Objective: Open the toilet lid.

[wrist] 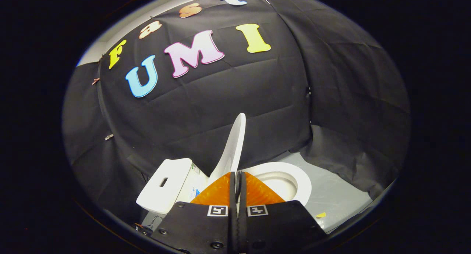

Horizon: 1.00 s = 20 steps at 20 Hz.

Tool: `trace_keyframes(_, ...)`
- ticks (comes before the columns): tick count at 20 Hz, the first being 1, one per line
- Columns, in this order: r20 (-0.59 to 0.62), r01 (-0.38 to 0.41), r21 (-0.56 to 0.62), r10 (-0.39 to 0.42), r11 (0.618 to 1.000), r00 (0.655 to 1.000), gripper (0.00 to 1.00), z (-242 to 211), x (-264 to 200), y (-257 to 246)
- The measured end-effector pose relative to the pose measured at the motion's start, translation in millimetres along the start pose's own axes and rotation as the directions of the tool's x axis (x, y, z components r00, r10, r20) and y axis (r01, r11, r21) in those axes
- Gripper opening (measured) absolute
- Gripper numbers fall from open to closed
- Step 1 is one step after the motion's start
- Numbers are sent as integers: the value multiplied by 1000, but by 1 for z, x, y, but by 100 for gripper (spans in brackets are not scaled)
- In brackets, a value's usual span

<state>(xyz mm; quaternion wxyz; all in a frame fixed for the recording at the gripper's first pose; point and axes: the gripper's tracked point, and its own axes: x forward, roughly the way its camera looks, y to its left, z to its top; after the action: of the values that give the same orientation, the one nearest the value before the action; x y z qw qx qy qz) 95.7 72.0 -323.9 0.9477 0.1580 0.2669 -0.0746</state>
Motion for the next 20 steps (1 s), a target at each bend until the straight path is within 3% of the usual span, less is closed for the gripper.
trace_keyframes(10,94,-17,-260,43,966,995,5,8,-14,111)
trace_keyframes(20,109,-55,-411,109,910,988,5,-6,-17,205)
